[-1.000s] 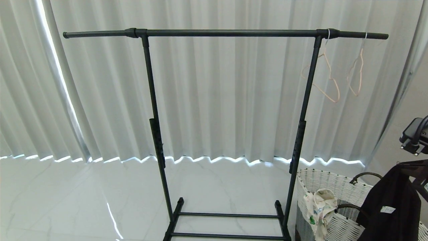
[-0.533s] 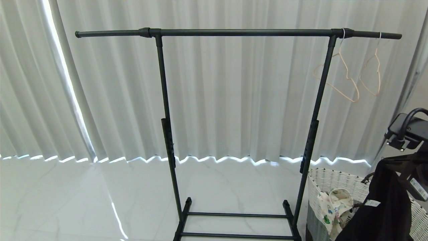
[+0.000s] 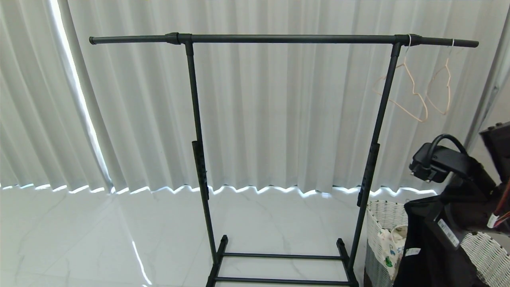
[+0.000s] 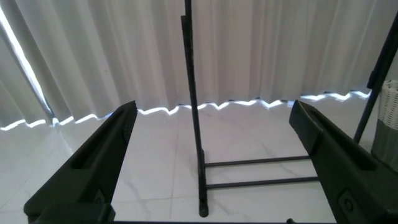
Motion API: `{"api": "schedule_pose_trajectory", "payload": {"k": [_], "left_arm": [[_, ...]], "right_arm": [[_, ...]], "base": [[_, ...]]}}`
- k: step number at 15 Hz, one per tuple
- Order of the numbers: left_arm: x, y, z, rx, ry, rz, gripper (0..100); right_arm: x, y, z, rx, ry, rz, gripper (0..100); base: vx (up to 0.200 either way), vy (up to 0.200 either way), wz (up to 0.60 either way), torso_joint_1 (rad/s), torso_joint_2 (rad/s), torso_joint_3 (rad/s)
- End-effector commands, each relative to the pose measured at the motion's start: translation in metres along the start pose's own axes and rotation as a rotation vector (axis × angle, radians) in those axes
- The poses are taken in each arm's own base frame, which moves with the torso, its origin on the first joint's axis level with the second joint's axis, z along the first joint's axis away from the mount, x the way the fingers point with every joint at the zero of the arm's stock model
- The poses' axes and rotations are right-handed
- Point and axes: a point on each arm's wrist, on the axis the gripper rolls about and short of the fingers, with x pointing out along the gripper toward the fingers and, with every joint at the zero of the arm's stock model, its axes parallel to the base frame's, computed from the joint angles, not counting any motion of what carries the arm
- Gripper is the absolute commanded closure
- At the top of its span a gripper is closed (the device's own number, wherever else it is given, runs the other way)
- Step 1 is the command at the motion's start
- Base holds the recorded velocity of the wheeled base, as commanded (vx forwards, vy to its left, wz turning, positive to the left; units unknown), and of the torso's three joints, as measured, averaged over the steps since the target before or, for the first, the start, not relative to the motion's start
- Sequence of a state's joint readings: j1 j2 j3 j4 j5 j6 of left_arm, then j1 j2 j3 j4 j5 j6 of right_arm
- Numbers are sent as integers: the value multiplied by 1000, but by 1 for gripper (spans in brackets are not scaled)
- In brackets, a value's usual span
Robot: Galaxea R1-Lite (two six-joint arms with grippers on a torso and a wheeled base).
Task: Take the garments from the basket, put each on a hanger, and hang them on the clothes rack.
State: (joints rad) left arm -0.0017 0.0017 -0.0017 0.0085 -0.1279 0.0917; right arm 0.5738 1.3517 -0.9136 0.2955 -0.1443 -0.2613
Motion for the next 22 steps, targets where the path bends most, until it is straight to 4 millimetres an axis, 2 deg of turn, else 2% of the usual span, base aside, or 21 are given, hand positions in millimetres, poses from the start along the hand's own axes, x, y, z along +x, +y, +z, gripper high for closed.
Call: {"api": "schedule_pose_trajectory", "payload": {"k": [1,2,4,5,6,7,8,9,11,12,14,17,20,22], "left_arm": [[0,0,0,-12,-1,-1,0],[-1,0,3,-14,-16,-3,0],[1,6,60,-85,-46,-77,0],[10,11,98,-92,-55,-115,0],[20,13,118,-90,-42,-142,0],[40,15,143,-86,-5,-186,0],[55,14,153,-77,30,-224,0],[81,10,169,-66,79,-294,0],[113,-9,189,-55,120,-472,0],[124,-20,190,-48,156,-535,0],[151,-49,175,-15,289,-644,0],[180,-95,156,27,409,-772,0],[200,-147,140,8,451,-879,0],[209,-163,133,-84,485,-887,0]], "right_arm": [[18,14,8,2,35,51,100],[21,16,13,13,30,59,100],[23,19,21,7,13,83,100],[21,22,25,1,-4,113,100],[20,23,28,-2,-18,134,100],[18,25,33,5,-41,167,100],[15,26,37,9,-61,194,100],[11,29,46,20,-97,227,100],[2,37,62,24,-156,264,100],[0,38,67,31,-176,270,100],[-1,39,77,36,-226,273,100],[-2,39,79,44,-251,271,100],[-6,40,86,45,-295,287,100],[-10,39,91,45,-320,304,100]], "base": [[0,0,0,0,0,0],[0,0,0,0,0,0],[0,0,0,0,0,0],[0,0,0,0,0,0],[0,0,0,0,0,0],[0,0,0,0,0,0],[0,0,0,0,0,0],[0,0,0,0,0,0],[0,0,0,0,0,0],[0,0,0,0,0,0],[0,0,0,0,0,0],[0,0,0,0,0,0],[0,0,0,0,0,0],[0,0,0,0,0,0]]}}
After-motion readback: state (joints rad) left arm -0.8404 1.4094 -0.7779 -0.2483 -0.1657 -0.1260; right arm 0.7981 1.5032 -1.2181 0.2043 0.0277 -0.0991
